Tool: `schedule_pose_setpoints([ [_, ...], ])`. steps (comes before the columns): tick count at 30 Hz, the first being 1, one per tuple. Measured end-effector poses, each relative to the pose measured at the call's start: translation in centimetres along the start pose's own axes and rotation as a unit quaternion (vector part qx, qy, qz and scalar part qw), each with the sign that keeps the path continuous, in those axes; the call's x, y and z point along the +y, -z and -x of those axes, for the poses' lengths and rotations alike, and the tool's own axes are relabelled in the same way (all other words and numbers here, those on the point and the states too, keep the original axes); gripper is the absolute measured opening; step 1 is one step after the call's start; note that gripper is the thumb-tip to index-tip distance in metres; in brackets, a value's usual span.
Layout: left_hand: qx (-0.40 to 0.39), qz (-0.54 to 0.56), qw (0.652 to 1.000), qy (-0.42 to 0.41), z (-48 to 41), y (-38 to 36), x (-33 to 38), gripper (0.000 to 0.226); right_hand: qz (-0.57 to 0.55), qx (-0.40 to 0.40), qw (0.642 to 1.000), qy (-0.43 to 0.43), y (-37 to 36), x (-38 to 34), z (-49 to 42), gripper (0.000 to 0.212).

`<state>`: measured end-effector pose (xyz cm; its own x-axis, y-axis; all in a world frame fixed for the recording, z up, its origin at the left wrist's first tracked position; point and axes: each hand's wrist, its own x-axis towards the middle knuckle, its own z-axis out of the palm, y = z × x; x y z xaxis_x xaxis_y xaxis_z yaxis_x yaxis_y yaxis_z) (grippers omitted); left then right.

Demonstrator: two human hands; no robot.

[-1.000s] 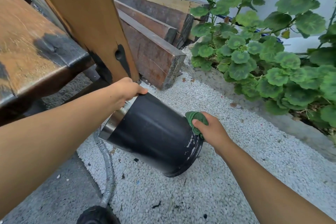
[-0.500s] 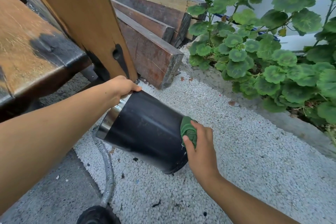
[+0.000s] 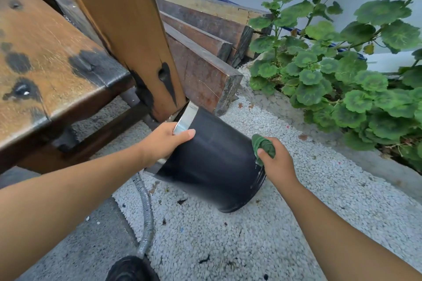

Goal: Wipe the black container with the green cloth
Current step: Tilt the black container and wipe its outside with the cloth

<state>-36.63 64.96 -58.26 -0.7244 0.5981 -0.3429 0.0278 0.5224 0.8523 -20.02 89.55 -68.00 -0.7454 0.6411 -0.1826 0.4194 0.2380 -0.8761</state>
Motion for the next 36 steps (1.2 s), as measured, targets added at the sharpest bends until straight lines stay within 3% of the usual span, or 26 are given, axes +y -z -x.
schedule_pose_setpoints([
  [6,0.045,-0.047,0.998,-0.015,-1.6,0.0,1.5,0.02,-0.027,-0.052,0.997,-0.046,-0.2,0.7,-0.4,0.018],
  [9,0.051,-0.039,0.998,0.022,-2.2,-0.7,1.1,0.037,-0.015,-0.081,0.994,-0.072,-0.8,1.6,0.2,0.02],
  [14,0.08,-0.042,0.994,0.058,-3.1,-0.7,1.2,0.04,0.0,-0.07,0.997,-0.029,-1.3,1.5,1.8,0.015],
  [20,0.107,-0.066,0.988,0.084,-4.1,-1.1,1.3,0.041,0.087,-0.015,0.996,0.023,-2.2,1.9,6.1,0.046],
  [25,0.103,-0.125,0.983,0.088,-4.9,-1.9,2.2,0.032,0.116,-0.005,0.993,0.038,-1.8,2.3,8.5,0.051],
  [29,0.113,-0.16,0.978,0.079,-5.1,-2.2,2.3,0.042,0.141,-0.018,0.988,0.059,-1.9,2.4,10.4,0.053],
  [33,0.053,-0.07,0.994,0.072,-4.6,-1.6,2.0,0.045,0.171,-0.053,0.98,0.084,-1.8,2.7,12.0,0.054],
  [34,0.022,-0.039,0.996,0.076,-4.2,-1.3,2.0,0.041,0.173,-0.063,0.979,0.083,-1.6,2.6,12.4,0.053],
  [36,-0.074,-0.021,0.993,0.092,-3.2,-0.8,2.0,0.053,0.176,-0.074,0.979,0.074,-0.9,2.2,12.4,0.049],
])
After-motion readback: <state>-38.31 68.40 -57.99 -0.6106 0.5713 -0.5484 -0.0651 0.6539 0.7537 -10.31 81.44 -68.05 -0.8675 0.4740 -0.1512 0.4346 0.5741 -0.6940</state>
